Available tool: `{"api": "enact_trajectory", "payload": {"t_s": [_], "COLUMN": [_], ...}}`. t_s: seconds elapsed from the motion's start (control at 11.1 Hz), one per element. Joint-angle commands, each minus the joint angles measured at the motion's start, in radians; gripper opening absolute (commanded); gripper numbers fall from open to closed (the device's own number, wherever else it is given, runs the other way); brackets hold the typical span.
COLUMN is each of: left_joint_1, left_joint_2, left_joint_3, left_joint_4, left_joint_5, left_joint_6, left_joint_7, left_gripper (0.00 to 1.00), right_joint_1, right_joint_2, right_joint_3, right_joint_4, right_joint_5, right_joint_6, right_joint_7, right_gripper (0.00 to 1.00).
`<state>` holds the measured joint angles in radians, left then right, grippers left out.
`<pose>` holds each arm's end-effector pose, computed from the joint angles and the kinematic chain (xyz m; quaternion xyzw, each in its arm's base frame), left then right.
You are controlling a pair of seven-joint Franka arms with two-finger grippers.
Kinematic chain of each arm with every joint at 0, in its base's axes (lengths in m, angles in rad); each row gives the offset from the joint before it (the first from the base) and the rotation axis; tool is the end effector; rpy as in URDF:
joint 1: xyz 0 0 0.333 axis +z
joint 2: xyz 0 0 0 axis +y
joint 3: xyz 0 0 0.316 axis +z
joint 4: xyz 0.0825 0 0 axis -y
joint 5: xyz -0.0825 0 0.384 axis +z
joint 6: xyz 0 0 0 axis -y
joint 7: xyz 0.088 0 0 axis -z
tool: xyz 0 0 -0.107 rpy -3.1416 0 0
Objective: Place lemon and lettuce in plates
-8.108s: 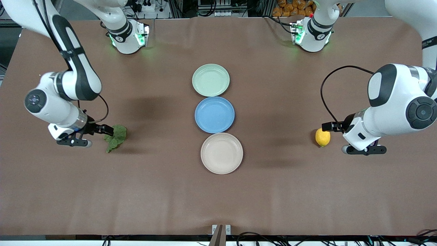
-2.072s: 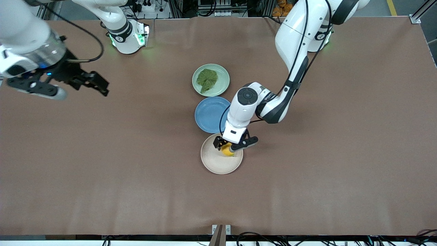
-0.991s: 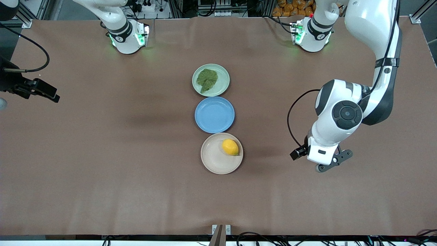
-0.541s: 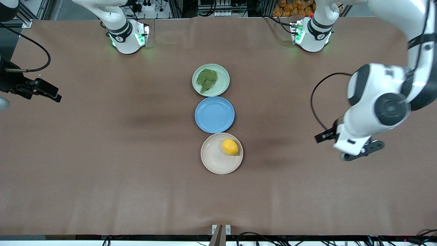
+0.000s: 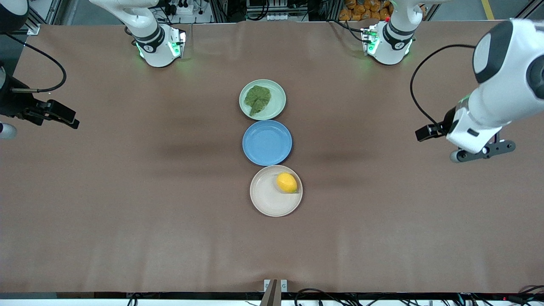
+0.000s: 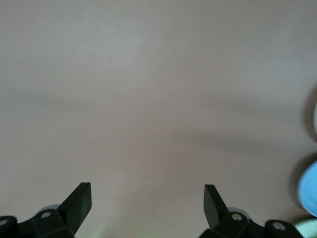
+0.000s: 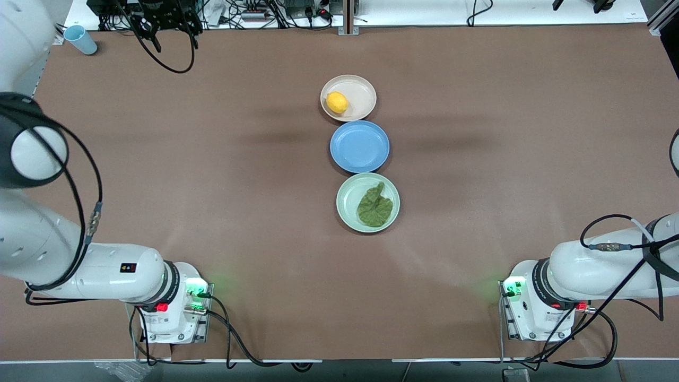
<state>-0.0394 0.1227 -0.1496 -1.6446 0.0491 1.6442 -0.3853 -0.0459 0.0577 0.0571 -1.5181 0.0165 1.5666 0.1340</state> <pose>0.5785 -0.1014 0.5263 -0.9935 -0.0945 0.0540 0.0318 0.5719 0.0072 0.6166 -0.9981 0.0614 0.0053 0.0095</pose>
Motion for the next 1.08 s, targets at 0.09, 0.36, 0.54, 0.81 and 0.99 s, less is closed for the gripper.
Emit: {"api": "enact_trajectory", "payload": {"t_s": [0.09, 0.36, 0.54, 0.81, 0.99], "left_joint_1": [-0.008, -0.001, -0.001, -0.001, -0.002], "left_joint_2": [-0.152, -0.199, -0.212, -0.222, -0.219], "left_joint_3": [0.071, 0.073, 0.071, 0.059, 0.059], "left_joint_4": [-0.009, -0.006, -0.009, -0.009, -0.009], "left_joint_5": [-0.115, -0.107, -0.094, -0.052, -0.049], "left_joint_6": [0.006, 0.009, -0.012, -0.020, -0.026], "left_joint_7": [0.089, 0.276, 0.279, 0.301, 0.302], "left_gripper": [1.00, 1.00, 1.00, 1.00, 1.00], "right_joint_1": [0.009, 0.020, 0.018, 0.017, 0.018], "right_joint_2": [-0.045, -0.041, -0.042, -0.041, -0.041], "right_joint_3": [-0.010, 0.001, 0.003, 0.001, 0.001], "right_joint_4": [-0.056, -0.051, -0.053, -0.056, -0.054], "right_joint_5": [0.019, 0.032, 0.033, 0.033, 0.031], "right_joint_6": [0.029, 0.061, 0.055, 0.049, 0.043], "right_joint_7": [-0.014, -0.011, -0.013, -0.014, -0.014], "right_gripper": [1.00, 1.00, 1.00, 1.00, 1.00]}}
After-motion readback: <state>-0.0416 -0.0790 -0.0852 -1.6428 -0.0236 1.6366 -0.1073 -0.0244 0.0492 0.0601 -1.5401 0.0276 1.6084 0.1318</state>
